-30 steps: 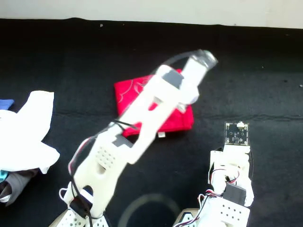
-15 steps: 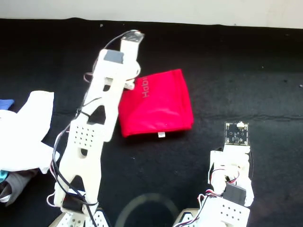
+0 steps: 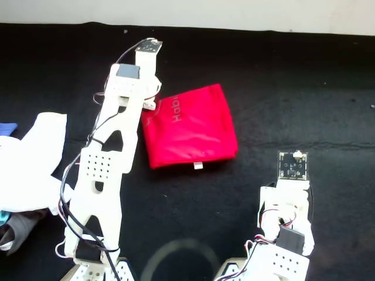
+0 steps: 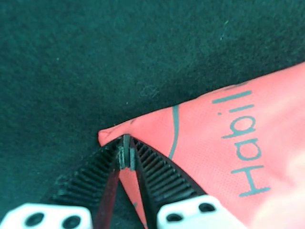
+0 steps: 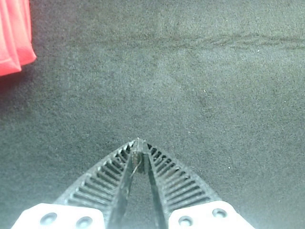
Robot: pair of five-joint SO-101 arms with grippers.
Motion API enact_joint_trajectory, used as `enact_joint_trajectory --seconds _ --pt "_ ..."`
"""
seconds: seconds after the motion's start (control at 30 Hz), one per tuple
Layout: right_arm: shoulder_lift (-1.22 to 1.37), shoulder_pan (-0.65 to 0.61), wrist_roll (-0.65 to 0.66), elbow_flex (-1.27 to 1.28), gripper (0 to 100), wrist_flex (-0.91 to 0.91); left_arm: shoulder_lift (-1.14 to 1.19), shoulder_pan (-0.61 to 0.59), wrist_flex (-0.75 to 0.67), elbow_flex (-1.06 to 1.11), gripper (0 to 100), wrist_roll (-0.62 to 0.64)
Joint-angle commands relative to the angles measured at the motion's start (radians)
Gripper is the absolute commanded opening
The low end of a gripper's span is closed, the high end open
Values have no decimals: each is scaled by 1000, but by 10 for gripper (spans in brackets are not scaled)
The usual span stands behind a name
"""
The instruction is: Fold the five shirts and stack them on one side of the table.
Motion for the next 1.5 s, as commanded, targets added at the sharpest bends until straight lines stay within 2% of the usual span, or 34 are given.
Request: enact_joint_trajectory --seconds 0.0,0.2,0.3,0.43,0.6,0.73,0.83,0.9,1.0,1.1,1.27,1.37,1.47 --pt "-12 8 -11 148 6 -8 -94 -7 94 -81 9 3" --pt "-15 12 -11 145 6 15 -189 -1 381 -255 10 3" --pt "-16 12 -11 137 7 41 -263 -10 411 -220 10 5" --pt "-16 8 -11 127 9 70 -469 -18 410 1 10 5" --pt "-16 7 -9 125 9 74 -805 -25 390 532 10 -5" --pt "-16 7 -9 124 18 74 -1069 -21 178 995 10 -5" --pt "-15 -2 -6 111 101 76 -1279 -27 -38 1349 10 -6" --pt "-8 -38 -6 110 146 77 -1403 -53 -172 1573 10 -6" --pt "-7 -101 -9 41 147 114 -1534 -122 -351 1847 10 -41" --pt "-5 -151 -9 -110 147 177 -1607 -219 -450 2000 10 -130" --pt "27 -200 -6 -298 147 213 -1638 -302 -473 2111 10 -144" --pt "165 -205 -9 -398 147 214 -1638 -306 -483 2160 10 -144" --pt "369 -205 -18 -558 147 219 -1638 -308 -559 2224 10 -143"
